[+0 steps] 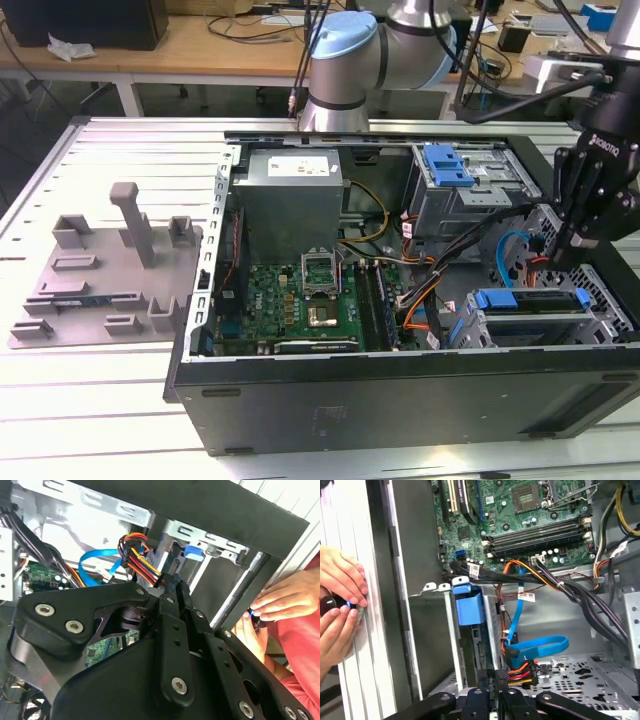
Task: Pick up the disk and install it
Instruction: 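Insert the first disk wire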
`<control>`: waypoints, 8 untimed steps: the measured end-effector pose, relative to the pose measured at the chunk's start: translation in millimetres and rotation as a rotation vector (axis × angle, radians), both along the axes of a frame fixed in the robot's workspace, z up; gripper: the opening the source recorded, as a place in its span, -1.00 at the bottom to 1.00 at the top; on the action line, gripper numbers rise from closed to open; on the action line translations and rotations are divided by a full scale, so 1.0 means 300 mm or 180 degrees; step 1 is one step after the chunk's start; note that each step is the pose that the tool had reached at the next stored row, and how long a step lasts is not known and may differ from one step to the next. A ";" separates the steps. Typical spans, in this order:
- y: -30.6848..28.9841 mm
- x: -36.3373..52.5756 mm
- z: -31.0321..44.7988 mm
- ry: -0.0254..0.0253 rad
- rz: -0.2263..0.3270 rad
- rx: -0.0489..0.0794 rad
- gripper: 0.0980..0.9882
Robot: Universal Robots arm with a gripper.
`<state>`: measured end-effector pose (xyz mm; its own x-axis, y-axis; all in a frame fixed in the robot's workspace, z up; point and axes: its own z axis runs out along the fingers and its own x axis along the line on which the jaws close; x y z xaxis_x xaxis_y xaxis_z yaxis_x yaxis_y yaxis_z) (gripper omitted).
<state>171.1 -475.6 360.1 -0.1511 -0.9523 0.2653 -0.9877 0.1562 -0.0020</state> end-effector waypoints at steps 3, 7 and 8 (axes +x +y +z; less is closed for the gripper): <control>-0.011 -0.009 0.001 -0.0003 0.0048 -0.0001 -0.84; -0.022 -0.010 0.005 -0.0026 0.0103 0.0020 -0.84; -0.023 -0.010 0.005 -0.0036 0.0112 0.0036 -0.84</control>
<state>168.1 -482.5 361.7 -0.1205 -0.9599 0.2530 -0.9925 0.1215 -0.0117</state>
